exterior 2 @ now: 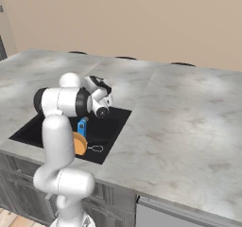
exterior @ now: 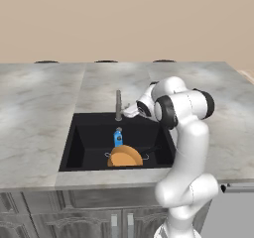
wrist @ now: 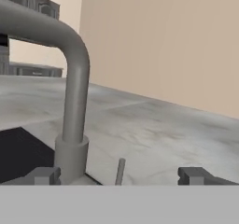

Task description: Pick the strainer and saucepan and place them in the sink. Then turn on the water.

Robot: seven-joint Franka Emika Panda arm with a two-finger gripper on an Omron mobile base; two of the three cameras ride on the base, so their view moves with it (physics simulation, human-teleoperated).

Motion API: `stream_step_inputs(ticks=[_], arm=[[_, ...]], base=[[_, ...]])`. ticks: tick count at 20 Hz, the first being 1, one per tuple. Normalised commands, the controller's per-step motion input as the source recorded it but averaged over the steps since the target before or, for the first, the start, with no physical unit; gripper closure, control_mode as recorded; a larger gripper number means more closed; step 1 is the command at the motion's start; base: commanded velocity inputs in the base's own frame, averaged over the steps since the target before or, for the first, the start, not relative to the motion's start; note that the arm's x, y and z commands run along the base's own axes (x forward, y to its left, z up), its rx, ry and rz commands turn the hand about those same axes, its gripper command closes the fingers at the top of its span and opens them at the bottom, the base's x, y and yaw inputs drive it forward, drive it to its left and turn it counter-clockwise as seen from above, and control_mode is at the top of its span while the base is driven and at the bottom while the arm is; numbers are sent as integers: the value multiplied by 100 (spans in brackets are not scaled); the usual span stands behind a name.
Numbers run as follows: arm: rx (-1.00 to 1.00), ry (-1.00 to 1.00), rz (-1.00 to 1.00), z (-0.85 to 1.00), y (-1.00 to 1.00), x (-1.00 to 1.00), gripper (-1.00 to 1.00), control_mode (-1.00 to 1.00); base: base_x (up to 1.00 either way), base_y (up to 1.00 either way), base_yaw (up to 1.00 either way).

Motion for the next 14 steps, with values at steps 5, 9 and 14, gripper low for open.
stream_step_inputs(ticks=[5, 9, 14], arm=[[0, 0, -1, -2, 0, 28, -100, -100], [0, 1, 0, -11, 2, 24, -100, -100], [0, 0, 0, -21, 1, 20, -100, -100]], base=[[0, 0, 0], [0, 0, 0], [0, 0, 0]])
